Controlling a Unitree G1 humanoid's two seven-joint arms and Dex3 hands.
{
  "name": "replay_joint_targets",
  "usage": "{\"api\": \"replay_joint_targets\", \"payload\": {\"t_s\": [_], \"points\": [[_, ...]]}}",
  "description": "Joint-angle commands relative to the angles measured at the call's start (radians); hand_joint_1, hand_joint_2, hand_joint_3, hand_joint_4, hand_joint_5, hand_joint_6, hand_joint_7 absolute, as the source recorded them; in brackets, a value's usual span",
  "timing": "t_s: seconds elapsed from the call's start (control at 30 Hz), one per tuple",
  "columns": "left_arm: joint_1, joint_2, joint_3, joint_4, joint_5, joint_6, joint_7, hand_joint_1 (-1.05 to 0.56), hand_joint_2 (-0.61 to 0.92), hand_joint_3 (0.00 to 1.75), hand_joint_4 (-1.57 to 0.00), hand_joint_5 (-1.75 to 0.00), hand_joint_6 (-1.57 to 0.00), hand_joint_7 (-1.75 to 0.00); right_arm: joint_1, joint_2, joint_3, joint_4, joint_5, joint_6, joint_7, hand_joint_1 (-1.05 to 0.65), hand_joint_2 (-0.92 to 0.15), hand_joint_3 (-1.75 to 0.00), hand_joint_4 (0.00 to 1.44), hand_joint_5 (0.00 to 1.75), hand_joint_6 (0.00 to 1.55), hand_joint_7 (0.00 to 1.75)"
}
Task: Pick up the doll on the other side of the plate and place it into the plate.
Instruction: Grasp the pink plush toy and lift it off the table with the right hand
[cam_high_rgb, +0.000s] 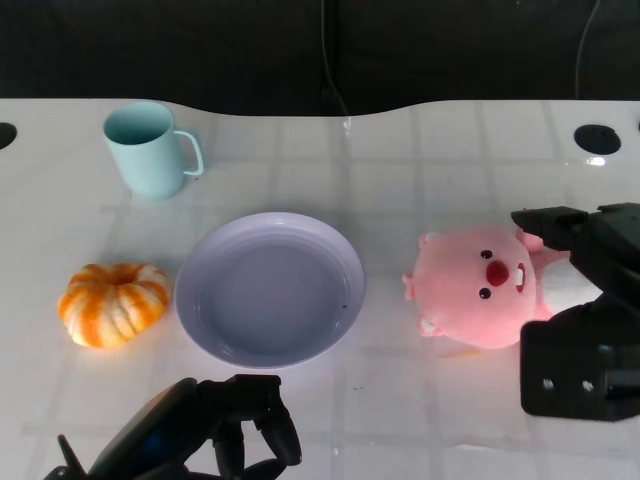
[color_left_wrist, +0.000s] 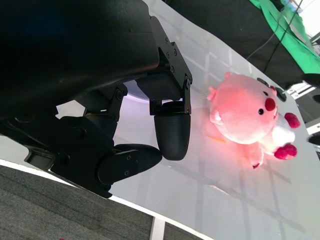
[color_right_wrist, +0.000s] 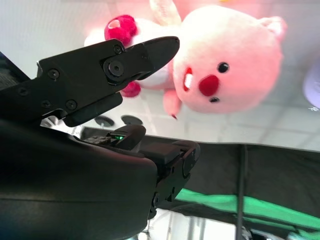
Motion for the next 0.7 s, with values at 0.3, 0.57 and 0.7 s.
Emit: {"api": "replay_joint_targets", "payload": {"t_s": [0.3, 0.57, 0.7], "points": [[0.037, 0.006, -0.002, -0.053, 0.031, 0.001, 0.017, -0.25, 0.60, 0.84, -0.75, -1.67, -0.78, -1.22, -0.145, 0.041, 0.086, 0.350, 0.020, 0.012, -0.066, -0.67, -0.91, -0.01, 0.32, 0.09, 0.25, 0.01], [0.051, 0.001, -0.005, -0.073, 0.038, 0.008, 0.016, -0.25, 0.59, 0.84, -0.76, -1.63, -0.80, -1.20, -0.231, 0.091, 0.136, 0.608, 0.070, -0.004, -0.135, -0.69, -0.92, -0.01, 0.35, 0.07, 0.26, 0.00], [0.054, 0.001, -0.007, -0.078, 0.036, 0.010, 0.013, -0.25, 0.59, 0.86, -0.76, -1.63, -0.80, -1.19, -0.278, 0.113, 0.174, 0.747, 0.073, -0.017, -0.178, -0.67, -0.92, -0.01, 0.39, 0.07, 0.29, 0.01]]}}
